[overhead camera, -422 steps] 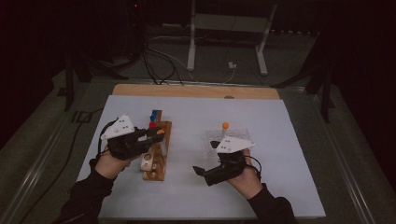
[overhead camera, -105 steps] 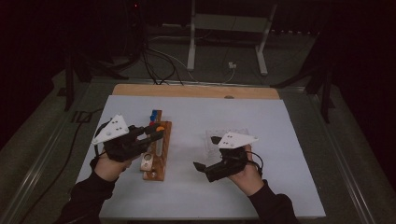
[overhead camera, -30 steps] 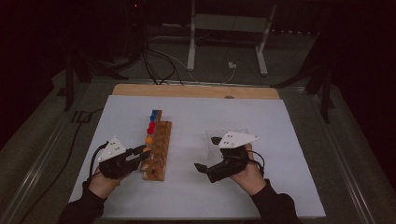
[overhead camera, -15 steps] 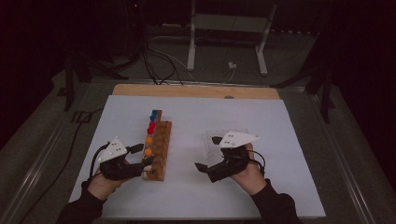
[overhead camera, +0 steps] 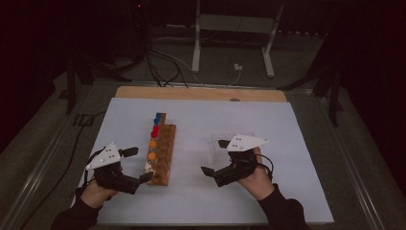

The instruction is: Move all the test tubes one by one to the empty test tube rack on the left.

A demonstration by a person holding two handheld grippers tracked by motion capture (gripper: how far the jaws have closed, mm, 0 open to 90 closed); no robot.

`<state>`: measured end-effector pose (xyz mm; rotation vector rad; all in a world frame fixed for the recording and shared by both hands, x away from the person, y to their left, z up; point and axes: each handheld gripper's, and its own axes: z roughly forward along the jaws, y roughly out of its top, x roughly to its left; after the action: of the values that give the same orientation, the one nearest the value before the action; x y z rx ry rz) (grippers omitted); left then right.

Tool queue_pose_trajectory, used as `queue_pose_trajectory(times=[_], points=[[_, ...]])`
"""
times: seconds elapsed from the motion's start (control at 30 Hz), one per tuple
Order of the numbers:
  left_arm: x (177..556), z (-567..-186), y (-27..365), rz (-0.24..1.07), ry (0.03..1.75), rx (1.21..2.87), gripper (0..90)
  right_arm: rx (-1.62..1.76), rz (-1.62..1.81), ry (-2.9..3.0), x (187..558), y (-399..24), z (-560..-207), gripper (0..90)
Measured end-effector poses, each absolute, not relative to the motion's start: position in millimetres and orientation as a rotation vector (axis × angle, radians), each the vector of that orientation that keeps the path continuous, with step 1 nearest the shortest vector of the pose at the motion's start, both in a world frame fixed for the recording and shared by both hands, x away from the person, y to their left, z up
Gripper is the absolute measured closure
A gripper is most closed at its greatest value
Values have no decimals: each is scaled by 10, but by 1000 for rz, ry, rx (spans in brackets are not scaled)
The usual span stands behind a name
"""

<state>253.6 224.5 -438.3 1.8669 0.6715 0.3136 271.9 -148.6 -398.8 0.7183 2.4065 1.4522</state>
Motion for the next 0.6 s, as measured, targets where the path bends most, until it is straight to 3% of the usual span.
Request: queue_pose_trajectory(times=[0.43,0.6], points=[[2476,-4633,2406,274,622,1854,6,695,1442,2383,2715,-1530,-4066,0],[2431,-4649,2452,282,620,1822,7,713,1426,2349,2671,-1732,-4274,0]])
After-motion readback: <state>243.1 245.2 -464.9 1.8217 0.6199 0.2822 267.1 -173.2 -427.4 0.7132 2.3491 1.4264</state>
